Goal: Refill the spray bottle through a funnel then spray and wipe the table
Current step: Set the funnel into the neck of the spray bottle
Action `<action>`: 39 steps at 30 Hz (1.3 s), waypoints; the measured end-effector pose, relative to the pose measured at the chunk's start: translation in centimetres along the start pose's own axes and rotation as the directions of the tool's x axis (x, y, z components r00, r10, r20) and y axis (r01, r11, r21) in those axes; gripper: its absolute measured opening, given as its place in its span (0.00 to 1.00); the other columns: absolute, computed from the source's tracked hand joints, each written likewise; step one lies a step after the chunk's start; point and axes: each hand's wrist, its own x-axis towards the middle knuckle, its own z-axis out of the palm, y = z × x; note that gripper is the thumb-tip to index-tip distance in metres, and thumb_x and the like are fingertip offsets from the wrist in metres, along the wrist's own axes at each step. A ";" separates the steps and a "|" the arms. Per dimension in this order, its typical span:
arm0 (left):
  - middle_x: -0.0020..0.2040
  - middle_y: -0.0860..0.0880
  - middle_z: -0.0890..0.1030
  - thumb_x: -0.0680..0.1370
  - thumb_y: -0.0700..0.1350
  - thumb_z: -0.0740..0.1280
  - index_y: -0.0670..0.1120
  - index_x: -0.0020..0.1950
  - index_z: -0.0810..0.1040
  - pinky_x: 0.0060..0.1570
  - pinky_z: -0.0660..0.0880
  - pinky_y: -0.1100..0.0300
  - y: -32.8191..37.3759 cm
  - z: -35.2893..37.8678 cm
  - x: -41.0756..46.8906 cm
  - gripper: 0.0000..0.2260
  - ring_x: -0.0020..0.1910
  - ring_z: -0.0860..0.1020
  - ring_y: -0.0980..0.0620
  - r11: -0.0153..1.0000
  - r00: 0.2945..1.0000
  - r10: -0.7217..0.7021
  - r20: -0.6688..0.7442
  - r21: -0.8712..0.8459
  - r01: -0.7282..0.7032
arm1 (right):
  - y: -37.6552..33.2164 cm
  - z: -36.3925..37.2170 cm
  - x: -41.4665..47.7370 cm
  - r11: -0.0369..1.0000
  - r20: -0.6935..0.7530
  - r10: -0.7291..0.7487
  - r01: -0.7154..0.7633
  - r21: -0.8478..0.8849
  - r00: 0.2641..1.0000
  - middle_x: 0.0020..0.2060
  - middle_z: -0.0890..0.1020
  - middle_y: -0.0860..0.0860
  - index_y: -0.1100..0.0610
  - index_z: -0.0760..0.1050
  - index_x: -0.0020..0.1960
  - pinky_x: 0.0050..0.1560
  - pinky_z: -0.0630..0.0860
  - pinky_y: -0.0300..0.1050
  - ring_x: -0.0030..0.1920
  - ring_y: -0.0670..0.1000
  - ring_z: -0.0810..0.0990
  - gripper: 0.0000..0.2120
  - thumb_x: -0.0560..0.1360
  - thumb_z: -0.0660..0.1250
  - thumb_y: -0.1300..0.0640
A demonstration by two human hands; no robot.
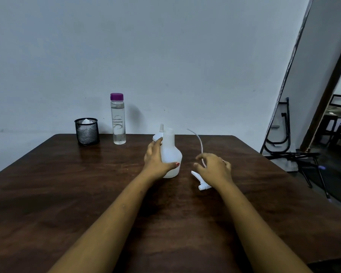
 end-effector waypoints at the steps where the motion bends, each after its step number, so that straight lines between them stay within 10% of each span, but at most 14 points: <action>1: 0.77 0.48 0.50 0.69 0.51 0.75 0.54 0.76 0.51 0.72 0.55 0.48 -0.1 -0.2 -0.1 0.44 0.75 0.53 0.44 1.000 1.000 0.003 0.011 0.001 -0.003 | -0.7 -0.1 0.2 0.998 -0.014 -0.027 0.028 0.060 1.000 0.63 0.77 0.45 0.46 0.74 0.61 0.68 0.58 0.51 0.66 0.49 0.72 0.15 0.75 0.64 0.45; 8: 0.78 0.48 0.49 0.62 0.49 0.65 0.60 0.76 0.50 0.72 0.58 0.43 -1.5 -5.0 0.9 0.45 0.76 0.50 0.45 0.967 0.984 -0.101 0.147 -0.217 0.132 | -6.7 2.2 1.1 0.889 0.112 -0.095 0.034 0.457 0.989 0.70 0.69 0.47 0.42 0.59 0.72 0.66 0.68 0.58 0.69 0.52 0.68 0.47 0.57 0.70 0.30; 15: 0.74 0.45 0.59 0.72 0.34 0.64 0.50 0.74 0.60 0.57 0.66 0.59 -4.9 -10.7 3.6 0.32 0.67 0.64 0.49 0.949 0.951 -0.229 -0.206 -0.265 0.171 | -10.0 6.4 3.4 0.910 0.063 -0.005 -0.022 0.414 0.998 0.73 0.62 0.53 0.49 0.50 0.77 0.69 0.64 0.59 0.72 0.58 0.62 0.53 0.61 0.76 0.42; 18: 0.72 0.43 0.63 0.73 0.36 0.66 0.48 0.72 0.64 0.61 0.69 0.55 -6.5 -12.4 5.7 0.28 0.66 0.67 0.46 0.903 0.901 -0.343 -0.266 -0.357 0.238 | -12.4 6.3 2.4 0.849 -0.280 0.153 0.019 0.528 0.948 0.76 0.55 0.56 0.54 0.45 0.78 0.72 0.56 0.56 0.75 0.60 0.55 0.54 0.65 0.77 0.48; 21: 0.70 0.42 0.66 0.73 0.36 0.66 0.47 0.70 0.66 0.59 0.68 0.57 -8.0 -13.5 7.8 0.26 0.65 0.68 0.46 0.889 0.873 -0.382 -0.304 -0.377 0.258 | -16.1 7.3 0.7 0.790 -0.647 -0.056 0.430 0.437 0.760 0.69 0.66 0.56 0.55 0.58 0.74 0.69 0.64 0.54 0.70 0.56 0.64 0.38 0.69 0.71 0.53; 24: 0.68 0.43 0.70 0.73 0.36 0.65 0.45 0.69 0.68 0.56 0.69 0.58 -8.7 -14.0 9.7 0.24 0.58 0.71 0.48 0.889 0.855 -0.398 -0.334 -0.372 0.268 | -18.9 10.0 0.8 0.792 -0.445 -0.296 0.478 0.380 0.845 0.64 0.71 0.52 0.53 0.65 0.69 0.65 0.69 0.50 0.66 0.55 0.68 0.27 0.72 0.65 0.54; 30: 0.65 0.43 0.73 0.73 0.38 0.68 0.43 0.67 0.69 0.62 0.70 0.54 -10.0 -14.2 12.4 0.23 0.62 0.73 0.46 0.902 0.872 -0.382 -0.305 -0.327 0.281 | -19.1 13.5 2.8 0.918 0.127 -0.197 0.137 0.373 0.972 0.64 0.73 0.51 0.53 0.66 0.70 0.65 0.69 0.46 0.65 0.52 0.71 0.22 0.76 0.61 0.56; 39: 0.71 0.41 0.67 0.71 0.43 0.73 0.45 0.74 0.59 0.65 0.69 0.50 -11.0 -12.3 17.4 0.36 0.69 0.68 0.43 0.912 0.885 -0.350 -0.308 -0.327 0.247 | -19.6 13.8 3.8 0.930 0.179 -0.338 0.357 -0.085 0.924 0.52 0.82 0.55 0.58 0.75 0.54 0.60 0.69 0.49 0.54 0.56 0.79 0.12 0.78 0.57 0.54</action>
